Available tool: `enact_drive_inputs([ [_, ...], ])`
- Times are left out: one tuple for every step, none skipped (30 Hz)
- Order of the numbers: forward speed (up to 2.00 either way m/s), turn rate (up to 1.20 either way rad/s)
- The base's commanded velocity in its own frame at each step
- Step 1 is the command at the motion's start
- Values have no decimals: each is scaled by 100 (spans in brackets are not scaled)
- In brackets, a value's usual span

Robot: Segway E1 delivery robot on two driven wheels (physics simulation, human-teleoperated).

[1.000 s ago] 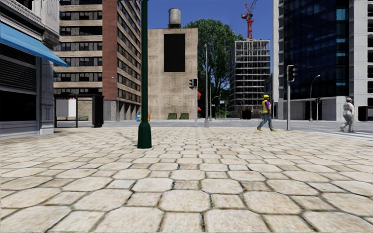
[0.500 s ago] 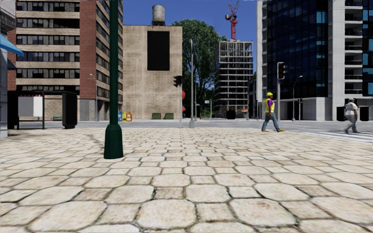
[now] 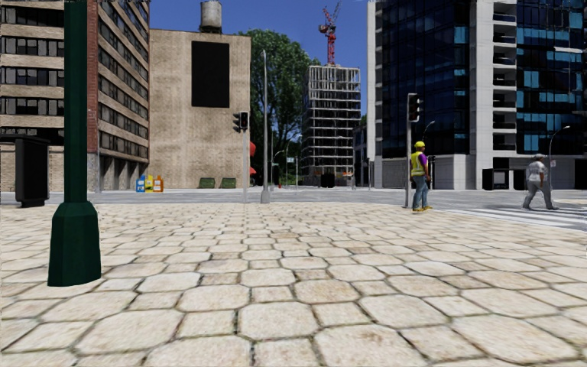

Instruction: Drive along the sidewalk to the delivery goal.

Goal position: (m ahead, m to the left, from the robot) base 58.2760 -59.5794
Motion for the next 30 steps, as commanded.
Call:
enact_drive_inputs([
  [200,-41],
  [200,-41],
  [200,-41],
  [200,-41],
  [200,-41],
  [200,-41],
  [200,-41],
  [200,-41],
  [200,-41],
  [200,-41],
  [200,-41],
  [200,-41],
  [200,-41],
  [200,-41],
  [200,-41],
  [200,-41],
  [200,-41],
  [200,-41],
  [200,-40],
  [200,-40],
  [200,-40],
  [200,-40],
  [200,-40],
  [200,-40],
  [200,-40],
  [200,-40],
  [200,-40],
  [200,-40],
  [200,-40],
  [200,-40],
])
